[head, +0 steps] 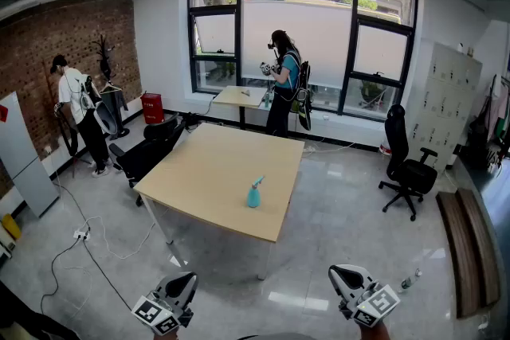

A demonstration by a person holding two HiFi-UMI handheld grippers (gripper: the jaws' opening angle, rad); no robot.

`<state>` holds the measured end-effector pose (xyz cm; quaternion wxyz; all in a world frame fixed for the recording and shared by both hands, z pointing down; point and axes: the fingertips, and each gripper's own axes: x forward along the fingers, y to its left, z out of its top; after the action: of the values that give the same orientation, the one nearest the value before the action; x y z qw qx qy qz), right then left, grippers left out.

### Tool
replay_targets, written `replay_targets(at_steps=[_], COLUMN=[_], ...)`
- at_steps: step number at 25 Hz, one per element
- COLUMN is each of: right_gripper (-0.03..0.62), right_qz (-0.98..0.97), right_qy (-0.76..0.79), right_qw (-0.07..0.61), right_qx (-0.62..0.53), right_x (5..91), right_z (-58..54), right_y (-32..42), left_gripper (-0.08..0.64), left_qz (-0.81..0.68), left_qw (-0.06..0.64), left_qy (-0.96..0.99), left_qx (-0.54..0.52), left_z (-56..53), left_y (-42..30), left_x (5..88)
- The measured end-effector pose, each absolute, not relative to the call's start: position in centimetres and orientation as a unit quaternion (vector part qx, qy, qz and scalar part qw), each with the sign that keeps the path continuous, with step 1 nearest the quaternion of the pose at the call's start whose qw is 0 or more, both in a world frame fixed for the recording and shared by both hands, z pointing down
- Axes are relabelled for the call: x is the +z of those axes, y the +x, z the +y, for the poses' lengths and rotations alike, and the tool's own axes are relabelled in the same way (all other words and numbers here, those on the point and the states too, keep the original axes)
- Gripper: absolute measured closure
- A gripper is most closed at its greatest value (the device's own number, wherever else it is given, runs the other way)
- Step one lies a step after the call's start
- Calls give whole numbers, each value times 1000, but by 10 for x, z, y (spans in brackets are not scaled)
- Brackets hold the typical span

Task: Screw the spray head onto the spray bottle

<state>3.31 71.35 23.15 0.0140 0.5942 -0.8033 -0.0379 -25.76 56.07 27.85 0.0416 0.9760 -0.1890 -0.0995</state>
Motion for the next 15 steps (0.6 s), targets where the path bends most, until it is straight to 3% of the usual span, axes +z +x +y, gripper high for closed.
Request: replay_targets(at_steps=[15], right_gripper=[588], right_qz=[-795], right_qy=[606], right_qw=[7], right_qx=[-31], right_x=[240], right_z=[704], right_y=[24], left_gripper=[555], left_qz=[-181], left_qw=[44], left_qy=[977], left_qx=[-101], left_z=[548], left_y=[-267], left_x=[283])
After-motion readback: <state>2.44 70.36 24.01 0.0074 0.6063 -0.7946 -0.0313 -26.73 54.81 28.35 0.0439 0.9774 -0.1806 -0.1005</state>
